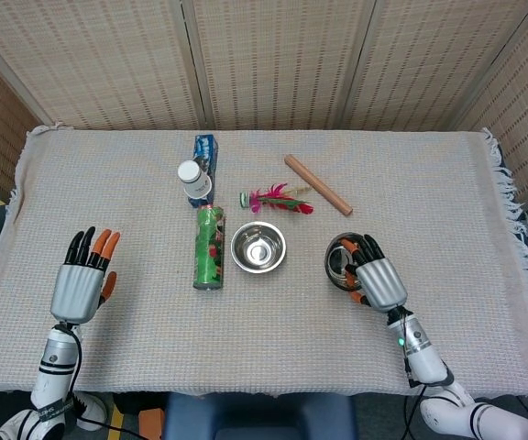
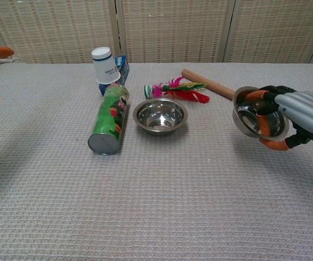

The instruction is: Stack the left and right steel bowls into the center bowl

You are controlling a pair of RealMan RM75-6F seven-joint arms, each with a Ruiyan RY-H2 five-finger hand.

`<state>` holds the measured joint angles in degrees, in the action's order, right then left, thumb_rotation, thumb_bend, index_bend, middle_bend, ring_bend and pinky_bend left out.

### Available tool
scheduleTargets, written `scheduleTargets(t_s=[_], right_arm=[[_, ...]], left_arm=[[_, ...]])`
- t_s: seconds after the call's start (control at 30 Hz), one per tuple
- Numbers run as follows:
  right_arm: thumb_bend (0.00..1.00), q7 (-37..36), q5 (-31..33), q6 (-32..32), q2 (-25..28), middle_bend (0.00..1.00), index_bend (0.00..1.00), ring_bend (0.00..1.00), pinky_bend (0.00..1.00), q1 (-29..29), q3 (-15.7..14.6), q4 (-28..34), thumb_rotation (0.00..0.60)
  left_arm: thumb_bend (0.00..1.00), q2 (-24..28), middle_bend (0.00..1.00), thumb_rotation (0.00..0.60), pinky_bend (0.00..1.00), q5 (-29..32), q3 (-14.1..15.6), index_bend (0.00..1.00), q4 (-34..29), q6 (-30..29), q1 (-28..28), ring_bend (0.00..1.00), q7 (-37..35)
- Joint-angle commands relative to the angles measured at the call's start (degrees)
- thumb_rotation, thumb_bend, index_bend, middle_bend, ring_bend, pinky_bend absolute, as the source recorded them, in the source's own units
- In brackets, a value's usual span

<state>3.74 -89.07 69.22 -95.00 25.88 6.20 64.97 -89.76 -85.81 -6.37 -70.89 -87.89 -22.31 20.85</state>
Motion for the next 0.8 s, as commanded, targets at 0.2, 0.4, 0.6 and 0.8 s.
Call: scheduleTargets(t_s=[0.2, 0.4, 0.6, 0.8], right_arm=[[0.37, 2.65, -1.51, -1.78, 3.35, 0.13, 0.75, 0.00, 0.00, 4.85, 2.60, 10.69, 0.600], [0.37, 6.79, 2.68, -9.30, -0.59, 0.13, 0.74, 0.00, 0.00, 12.12, 7.30, 10.76, 0.600], [0.37, 9.60, 8.87, -15.92, -7.02, 0.12, 0.73, 0.00, 0.01, 18.27, 10.66, 4.89, 0.600], [0.36, 10.77, 12.43, -18.73, -11.79, 0.12, 0.58, 0.00, 0.01, 21.85, 11.54, -0.59, 0.600]], left_arm=[[0.43, 0.67, 0.09, 0.600, 0.11, 0.55, -1.01, 0.06, 0.26, -0.53, 0.82, 0.00, -1.38], [0.43, 1.89, 0.09, 0.600, 0.11, 0.85, -1.63, 0.06, -0.62, -1.38, 1.72, 0.00, -1.40], [0.43, 3.32, 0.09, 0.600, 0.11, 1.00, -1.95, 0.06, -2.00, -2.11, 2.65, 0.00, -1.10], [0.43, 4.37, 0.09, 0.600, 0.11, 1.33, -2.22, 0.06, -3.10, -2.10, 3.27, 0.00, -1.27]])
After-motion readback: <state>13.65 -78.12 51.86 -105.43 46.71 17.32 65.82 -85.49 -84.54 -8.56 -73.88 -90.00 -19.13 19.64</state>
